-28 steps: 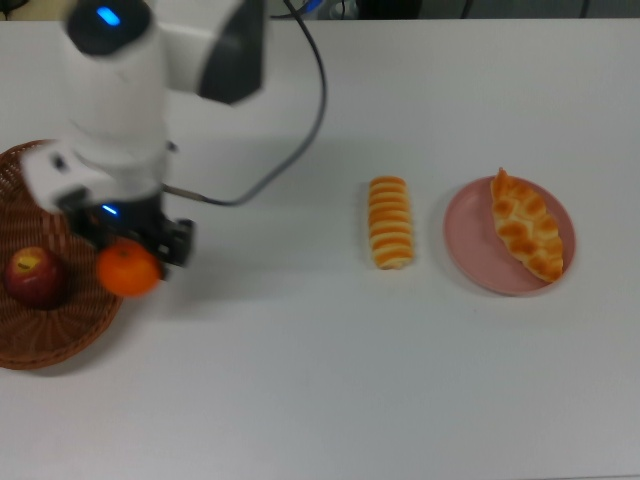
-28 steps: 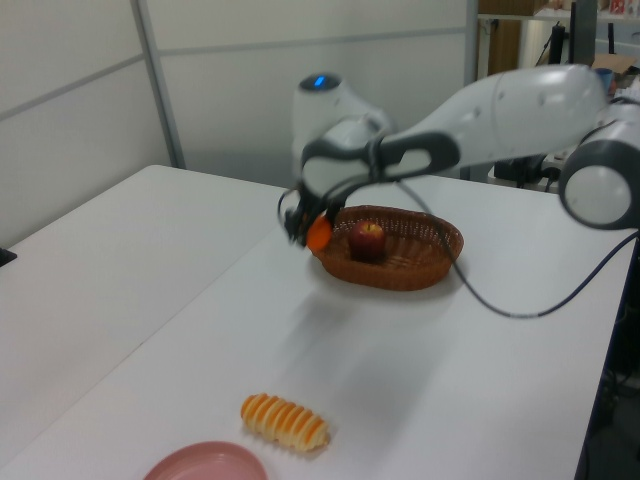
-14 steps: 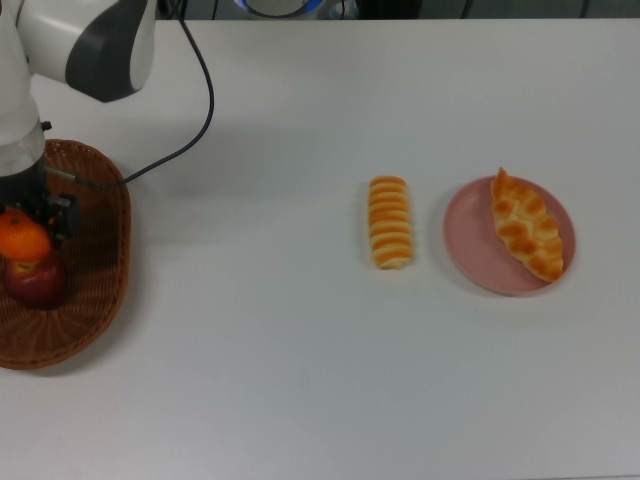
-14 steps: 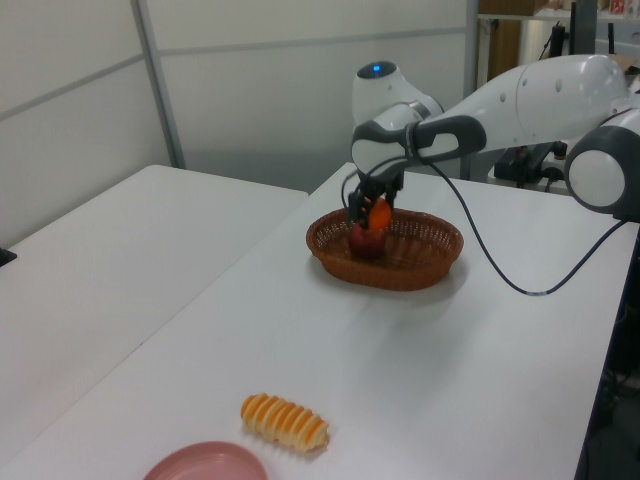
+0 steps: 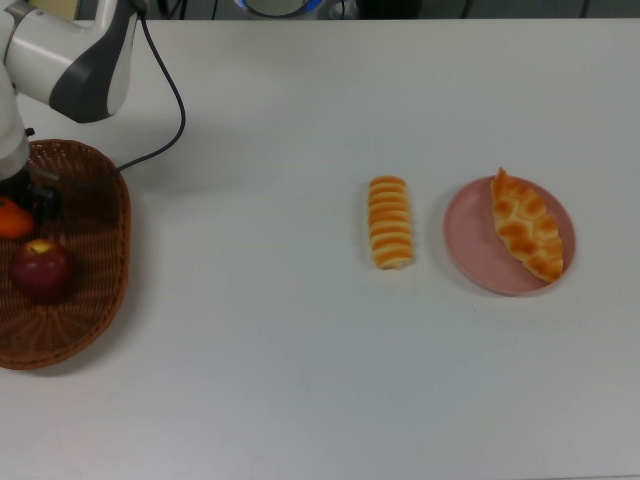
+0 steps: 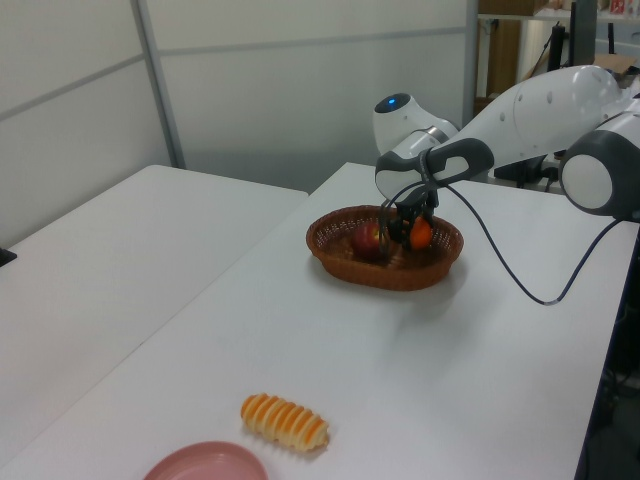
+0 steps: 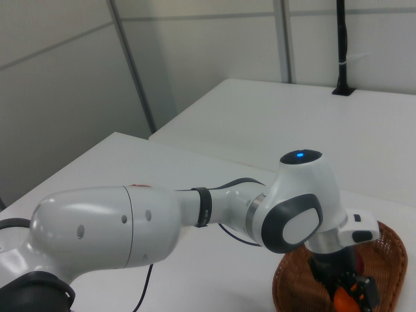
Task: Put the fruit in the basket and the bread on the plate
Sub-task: 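Lift the tangerine into the basket beside the apple and release, then move the gripper over to the striped bread roll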
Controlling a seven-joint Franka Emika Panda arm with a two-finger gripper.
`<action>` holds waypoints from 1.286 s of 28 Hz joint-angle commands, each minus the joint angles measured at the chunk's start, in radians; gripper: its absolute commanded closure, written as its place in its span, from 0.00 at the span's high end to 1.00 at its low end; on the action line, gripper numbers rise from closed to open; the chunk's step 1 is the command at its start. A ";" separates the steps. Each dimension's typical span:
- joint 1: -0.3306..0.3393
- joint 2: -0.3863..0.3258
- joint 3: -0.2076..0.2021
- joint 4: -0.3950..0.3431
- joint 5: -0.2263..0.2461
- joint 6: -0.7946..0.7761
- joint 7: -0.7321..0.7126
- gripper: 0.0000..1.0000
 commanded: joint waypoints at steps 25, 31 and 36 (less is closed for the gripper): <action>0.142 -0.069 0.148 0.050 0.127 0.002 -0.002 1.00; 0.272 -0.071 0.149 0.044 0.132 -0.001 0.048 1.00; 0.401 -0.069 0.148 0.023 0.127 -0.024 0.102 1.00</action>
